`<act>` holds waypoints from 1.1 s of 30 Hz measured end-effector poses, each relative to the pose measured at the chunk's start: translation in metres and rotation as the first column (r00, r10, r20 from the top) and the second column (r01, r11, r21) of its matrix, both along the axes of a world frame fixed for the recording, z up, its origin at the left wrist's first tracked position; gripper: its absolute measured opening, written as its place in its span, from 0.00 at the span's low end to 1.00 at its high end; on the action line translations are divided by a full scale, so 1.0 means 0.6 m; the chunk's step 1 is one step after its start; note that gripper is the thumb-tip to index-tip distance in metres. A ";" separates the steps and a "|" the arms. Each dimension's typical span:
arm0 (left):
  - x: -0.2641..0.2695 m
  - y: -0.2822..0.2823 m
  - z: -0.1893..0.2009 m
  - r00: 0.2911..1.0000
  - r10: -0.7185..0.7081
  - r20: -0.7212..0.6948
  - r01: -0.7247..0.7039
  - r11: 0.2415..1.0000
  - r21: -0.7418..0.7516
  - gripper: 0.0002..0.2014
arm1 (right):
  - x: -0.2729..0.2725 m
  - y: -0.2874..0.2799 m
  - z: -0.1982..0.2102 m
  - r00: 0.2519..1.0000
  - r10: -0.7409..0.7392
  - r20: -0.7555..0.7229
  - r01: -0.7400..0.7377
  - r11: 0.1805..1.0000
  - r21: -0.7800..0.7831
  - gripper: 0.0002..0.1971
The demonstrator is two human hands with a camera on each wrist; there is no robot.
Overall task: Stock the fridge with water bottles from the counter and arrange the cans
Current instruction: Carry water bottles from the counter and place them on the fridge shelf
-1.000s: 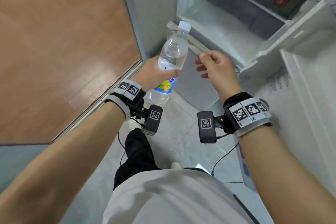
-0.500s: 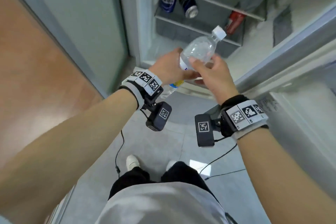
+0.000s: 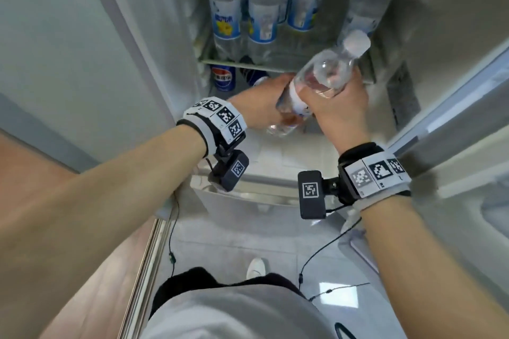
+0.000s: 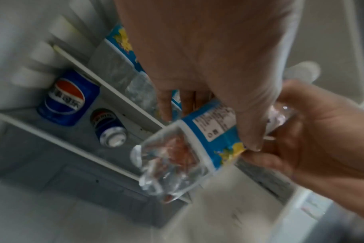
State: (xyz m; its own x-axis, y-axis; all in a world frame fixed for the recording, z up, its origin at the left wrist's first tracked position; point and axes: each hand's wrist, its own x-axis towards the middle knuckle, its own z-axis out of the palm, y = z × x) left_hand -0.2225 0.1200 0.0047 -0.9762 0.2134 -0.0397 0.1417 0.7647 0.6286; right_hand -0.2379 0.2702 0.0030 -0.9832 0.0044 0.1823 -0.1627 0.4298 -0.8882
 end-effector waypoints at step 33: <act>-0.163 -0.079 -0.069 0.994 0.096 -0.047 -0.107 0.901 -0.421 0.22 | -0.265 -0.112 0.057 0.998 -0.039 -0.042 0.049 0.958 0.283 0.36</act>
